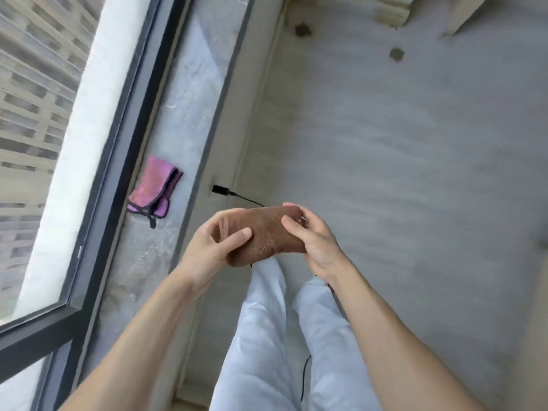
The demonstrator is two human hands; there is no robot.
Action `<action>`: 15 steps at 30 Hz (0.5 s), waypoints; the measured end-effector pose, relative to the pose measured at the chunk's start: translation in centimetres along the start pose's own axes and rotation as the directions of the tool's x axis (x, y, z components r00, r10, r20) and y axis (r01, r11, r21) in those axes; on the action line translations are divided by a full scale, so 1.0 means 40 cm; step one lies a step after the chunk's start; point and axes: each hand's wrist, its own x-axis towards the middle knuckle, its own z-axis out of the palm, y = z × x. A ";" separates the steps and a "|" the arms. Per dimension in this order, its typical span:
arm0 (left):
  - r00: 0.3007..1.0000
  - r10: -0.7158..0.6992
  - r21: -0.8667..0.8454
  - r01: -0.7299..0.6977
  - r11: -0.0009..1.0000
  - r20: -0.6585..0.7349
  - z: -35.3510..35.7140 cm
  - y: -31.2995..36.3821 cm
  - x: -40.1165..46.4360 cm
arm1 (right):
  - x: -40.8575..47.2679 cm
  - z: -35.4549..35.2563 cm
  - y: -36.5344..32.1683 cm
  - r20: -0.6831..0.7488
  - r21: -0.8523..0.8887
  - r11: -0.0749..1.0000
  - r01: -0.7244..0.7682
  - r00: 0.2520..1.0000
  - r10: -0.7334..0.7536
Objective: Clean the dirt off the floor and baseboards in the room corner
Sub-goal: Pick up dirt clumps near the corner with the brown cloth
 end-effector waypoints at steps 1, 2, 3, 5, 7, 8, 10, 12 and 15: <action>1.000 0.019 0.112 -0.018 0.994 -0.014 0.038 -0.006 0.015 | -0.005 -0.051 0.002 -0.049 -0.043 0.998 0.042 0.998 -0.044; 0.999 0.040 0.223 -0.031 0.974 -0.034 0.075 -0.015 0.032 | -0.010 -0.094 0.003 -0.094 -0.067 0.995 0.069 0.993 -0.075; 0.998 0.050 0.323 -0.035 0.946 -0.040 0.114 -0.028 0.051 | -0.014 -0.138 0.008 -0.134 -0.076 0.993 0.092 0.986 -0.102; 0.999 0.029 0.496 -0.018 0.868 -0.014 0.178 -0.048 0.081 | -0.024 -0.196 0.016 -0.223 -0.054 0.992 0.115 0.967 -0.124; 0.996 0.013 0.694 -0.074 0.716 0.092 0.279 -0.072 0.116 | -0.046 -0.287 0.035 -0.314 -0.040 0.989 0.140 0.938 -0.145; 0.987 0.032 0.750 -0.140 0.647 0.157 0.294 -0.068 0.124 | -0.048 -0.292 0.041 -0.340 -0.054 0.989 0.140 0.928 -0.150; 0.928 0.030 0.767 -0.325 0.554 0.372 0.389 -0.078 0.146 | -0.069 -0.349 0.062 -0.418 -0.009 0.989 0.145 0.898 -0.136; 0.850 -0.080 0.751 -0.411 0.516 0.520 0.509 -0.112 0.156 | -0.088 -0.419 0.085 -0.521 0.053 0.986 0.161 0.846 -0.110; 0.777 -0.123 0.717 -0.491 0.494 0.617 0.664 -0.185 0.166 | -0.110 -0.519 0.114 -0.622 0.219 0.956 0.193 0.783 -0.016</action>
